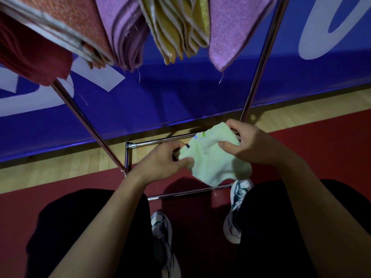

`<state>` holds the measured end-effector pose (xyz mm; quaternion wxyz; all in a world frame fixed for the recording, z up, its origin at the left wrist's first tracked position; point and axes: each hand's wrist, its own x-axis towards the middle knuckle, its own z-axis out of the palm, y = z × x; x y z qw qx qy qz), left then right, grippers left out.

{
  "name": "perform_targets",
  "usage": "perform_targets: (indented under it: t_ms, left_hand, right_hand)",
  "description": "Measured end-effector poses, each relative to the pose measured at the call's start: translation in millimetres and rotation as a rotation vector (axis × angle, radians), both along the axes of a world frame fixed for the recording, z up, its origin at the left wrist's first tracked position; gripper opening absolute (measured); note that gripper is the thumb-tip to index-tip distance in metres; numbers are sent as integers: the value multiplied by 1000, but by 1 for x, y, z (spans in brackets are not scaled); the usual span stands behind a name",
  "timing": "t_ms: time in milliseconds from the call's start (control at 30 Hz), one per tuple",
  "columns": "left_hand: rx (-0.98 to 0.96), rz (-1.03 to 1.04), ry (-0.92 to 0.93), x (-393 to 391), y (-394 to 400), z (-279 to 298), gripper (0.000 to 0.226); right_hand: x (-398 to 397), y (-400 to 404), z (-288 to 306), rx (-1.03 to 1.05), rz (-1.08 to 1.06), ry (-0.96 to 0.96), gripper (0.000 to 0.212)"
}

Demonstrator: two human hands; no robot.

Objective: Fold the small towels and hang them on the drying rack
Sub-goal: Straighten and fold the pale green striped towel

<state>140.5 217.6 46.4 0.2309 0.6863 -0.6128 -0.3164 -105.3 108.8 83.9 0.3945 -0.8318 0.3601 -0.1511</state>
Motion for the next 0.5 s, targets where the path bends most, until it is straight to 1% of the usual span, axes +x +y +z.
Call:
perform_targets:
  t_ms: [167, 233, 400, 467, 500]
  left_hand:
    - [22, -2, -132, 0, -7, -6, 27]
    - [34, -7, -147, -1, -8, -6, 35]
    - [37, -2, -194, 0, -11, -10, 39]
    - [32, -6, -224, -1, -11, -9, 33]
    - [25, -17, -234, -2, -10, -8, 27]
  right_hand:
    - [3, 1, 3, -2, 25, -16, 11]
    - [3, 1, 6, 19, 34, -37, 10]
    - [2, 2, 11, 45, 54, -34, 9]
    - [1, 2, 9, 61, 40, -27, 17]
    - [0, 1, 8, 77, 42, -24, 27]
